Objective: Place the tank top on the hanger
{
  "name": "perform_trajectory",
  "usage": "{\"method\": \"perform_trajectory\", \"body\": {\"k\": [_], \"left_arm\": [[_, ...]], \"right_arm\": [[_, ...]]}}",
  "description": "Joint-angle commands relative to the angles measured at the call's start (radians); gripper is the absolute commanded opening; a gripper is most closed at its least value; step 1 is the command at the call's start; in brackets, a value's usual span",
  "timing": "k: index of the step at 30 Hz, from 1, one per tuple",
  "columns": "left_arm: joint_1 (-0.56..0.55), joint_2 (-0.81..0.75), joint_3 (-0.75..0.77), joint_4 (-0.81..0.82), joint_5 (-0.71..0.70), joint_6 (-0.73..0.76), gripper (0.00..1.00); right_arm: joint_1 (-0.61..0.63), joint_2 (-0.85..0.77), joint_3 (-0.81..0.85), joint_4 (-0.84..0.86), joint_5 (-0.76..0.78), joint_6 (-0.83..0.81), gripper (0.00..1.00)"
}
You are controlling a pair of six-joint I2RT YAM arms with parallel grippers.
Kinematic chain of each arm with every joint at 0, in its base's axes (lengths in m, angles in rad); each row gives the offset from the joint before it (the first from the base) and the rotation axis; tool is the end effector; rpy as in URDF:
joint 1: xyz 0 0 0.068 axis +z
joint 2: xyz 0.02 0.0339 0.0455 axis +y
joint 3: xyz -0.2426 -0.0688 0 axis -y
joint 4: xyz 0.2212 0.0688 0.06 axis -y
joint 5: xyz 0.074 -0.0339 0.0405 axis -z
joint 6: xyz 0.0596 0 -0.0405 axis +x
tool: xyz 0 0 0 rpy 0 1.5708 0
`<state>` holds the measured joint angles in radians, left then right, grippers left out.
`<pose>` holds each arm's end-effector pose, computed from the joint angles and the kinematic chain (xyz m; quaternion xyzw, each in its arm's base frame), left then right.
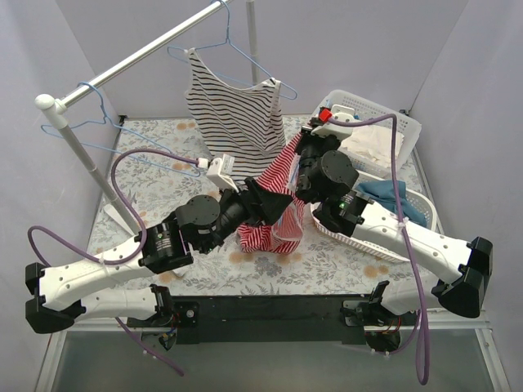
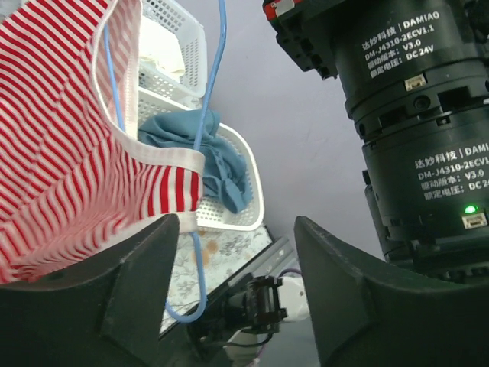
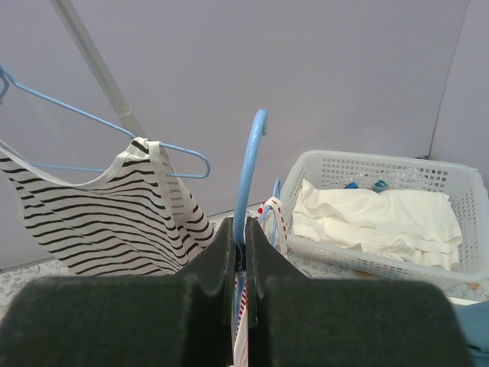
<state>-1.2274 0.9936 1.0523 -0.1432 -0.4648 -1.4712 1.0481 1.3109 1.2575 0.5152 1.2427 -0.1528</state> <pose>0.1032 -0.2092 0.3789 -0.2418 0.6923 -0.6051 0.3101 0.1813 0.2016 0.4376 0.1665 0.6329 0.0229 0.7558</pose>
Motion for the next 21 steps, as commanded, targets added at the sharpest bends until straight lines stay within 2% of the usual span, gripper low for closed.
{"method": "perform_trajectory", "body": {"k": [1,4,6,11,17,21], "left_arm": [[-0.004,-0.015,0.107,-0.199,0.011,0.06,0.57],[-0.004,0.017,0.196,-0.303,0.005,0.101,0.45],[-0.004,0.074,0.286,-0.39,0.014,0.15,0.43],[-0.004,0.204,0.405,-0.538,-0.021,0.229,0.46],[-0.006,0.298,0.442,-0.573,-0.13,0.285,0.52],[-0.007,0.315,0.434,-0.536,-0.15,0.322,0.54]], "right_arm": [[0.004,-0.03,0.075,0.04,0.008,-0.042,0.01],[0.003,-0.027,0.089,0.04,0.003,-0.053,0.01],[0.003,-0.021,0.098,0.04,0.0,-0.057,0.01],[0.004,-0.01,0.111,0.04,0.001,-0.067,0.01],[0.004,-0.007,0.109,0.04,0.003,-0.076,0.01],[0.006,-0.007,0.106,0.04,0.003,-0.079,0.01]]}}
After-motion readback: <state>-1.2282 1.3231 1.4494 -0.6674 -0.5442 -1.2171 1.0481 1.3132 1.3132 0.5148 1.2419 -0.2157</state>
